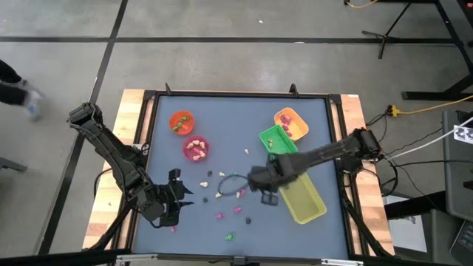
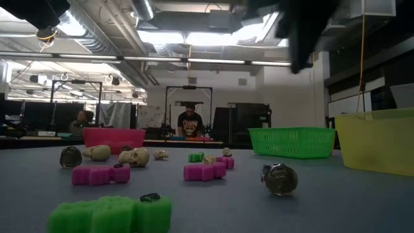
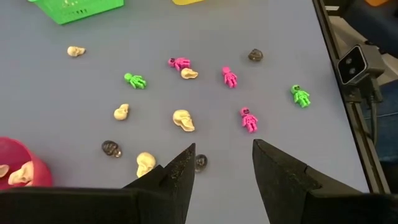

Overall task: Sort Halloween decoration
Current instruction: Put the black skull toy into the light yellow bin

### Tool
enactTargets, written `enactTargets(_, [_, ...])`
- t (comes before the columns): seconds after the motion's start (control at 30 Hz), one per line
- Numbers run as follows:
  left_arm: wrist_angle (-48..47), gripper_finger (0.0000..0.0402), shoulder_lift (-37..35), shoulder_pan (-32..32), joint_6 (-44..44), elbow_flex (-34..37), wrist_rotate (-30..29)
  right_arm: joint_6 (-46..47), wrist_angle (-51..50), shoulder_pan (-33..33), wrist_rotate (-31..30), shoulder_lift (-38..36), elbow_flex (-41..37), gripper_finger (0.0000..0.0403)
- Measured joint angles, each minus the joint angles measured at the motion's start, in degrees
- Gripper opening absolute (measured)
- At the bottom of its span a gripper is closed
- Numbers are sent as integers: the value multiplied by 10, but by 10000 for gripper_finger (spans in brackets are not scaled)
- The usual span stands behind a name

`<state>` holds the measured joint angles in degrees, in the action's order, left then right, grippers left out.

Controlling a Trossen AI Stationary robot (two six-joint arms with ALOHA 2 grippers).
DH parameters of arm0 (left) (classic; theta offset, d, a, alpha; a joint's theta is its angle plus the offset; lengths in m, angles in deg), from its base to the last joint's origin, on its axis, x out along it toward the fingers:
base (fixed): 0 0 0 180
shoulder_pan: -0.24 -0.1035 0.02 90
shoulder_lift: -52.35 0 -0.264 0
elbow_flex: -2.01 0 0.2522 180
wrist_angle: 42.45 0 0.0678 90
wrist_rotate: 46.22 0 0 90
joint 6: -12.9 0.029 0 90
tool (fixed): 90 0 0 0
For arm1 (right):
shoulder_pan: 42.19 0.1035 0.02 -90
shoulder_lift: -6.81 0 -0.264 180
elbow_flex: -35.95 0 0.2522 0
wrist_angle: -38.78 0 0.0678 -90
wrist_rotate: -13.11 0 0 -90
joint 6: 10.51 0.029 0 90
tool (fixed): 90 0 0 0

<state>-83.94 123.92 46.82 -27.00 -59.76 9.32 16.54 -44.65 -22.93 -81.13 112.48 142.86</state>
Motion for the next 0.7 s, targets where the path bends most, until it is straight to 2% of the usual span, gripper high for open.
enactTargets(0.4, [3,144,0,0,0,0,0,132,-10,104,-12,-56,-140,85])
enactTargets(0.7, [3,144,0,-1,0,0,0,132,-34,142,-12,-56,-153,85])
